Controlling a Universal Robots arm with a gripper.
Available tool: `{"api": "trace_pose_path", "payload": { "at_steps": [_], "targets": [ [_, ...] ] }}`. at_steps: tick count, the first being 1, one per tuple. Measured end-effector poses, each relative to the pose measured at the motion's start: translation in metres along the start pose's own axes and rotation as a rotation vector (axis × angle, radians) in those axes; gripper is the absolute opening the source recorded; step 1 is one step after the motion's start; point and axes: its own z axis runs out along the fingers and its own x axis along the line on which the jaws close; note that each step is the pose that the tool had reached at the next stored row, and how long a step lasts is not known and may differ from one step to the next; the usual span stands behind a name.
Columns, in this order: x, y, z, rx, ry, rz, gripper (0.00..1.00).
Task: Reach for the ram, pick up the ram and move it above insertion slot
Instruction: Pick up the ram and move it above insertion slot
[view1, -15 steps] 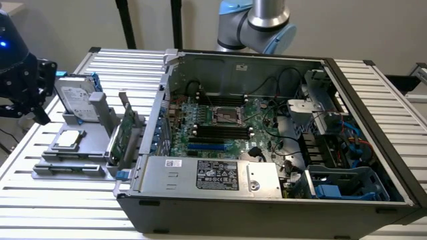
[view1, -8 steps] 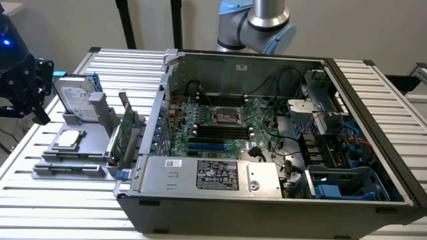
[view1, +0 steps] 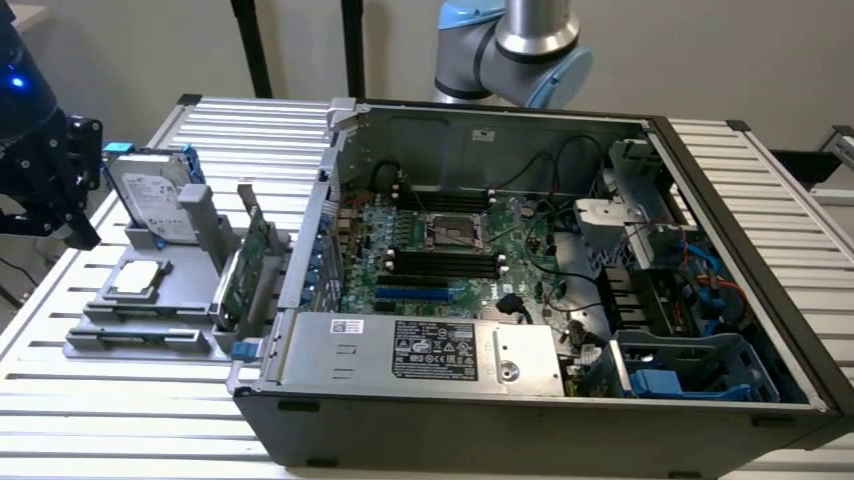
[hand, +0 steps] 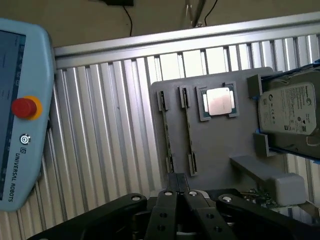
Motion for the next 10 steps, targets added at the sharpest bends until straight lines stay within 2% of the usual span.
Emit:
{"api": "trace_pose_path", "payload": {
  "at_steps": [2, 5, 7, 8, 10],
  "targets": [
    [0.0000, 0.0000, 0.0000, 0.0000, 0.0000, 0.000, 0.12],
    [0.0000, 0.0000, 0.0002, 0.0001, 0.0000, 0.000, 0.30],
    [-0.0001, -0.0001, 0.0023, 0.0028, -0.0004, 0.000, 0.30],
    [0.0000, -0.0002, 0.0040, 0.0040, -0.0005, 0.000, 0.36],
    [0.0000, -0.0003, 0.0077, 0.0044, -0.0007, 0.000, 0.36]
  ]
}}
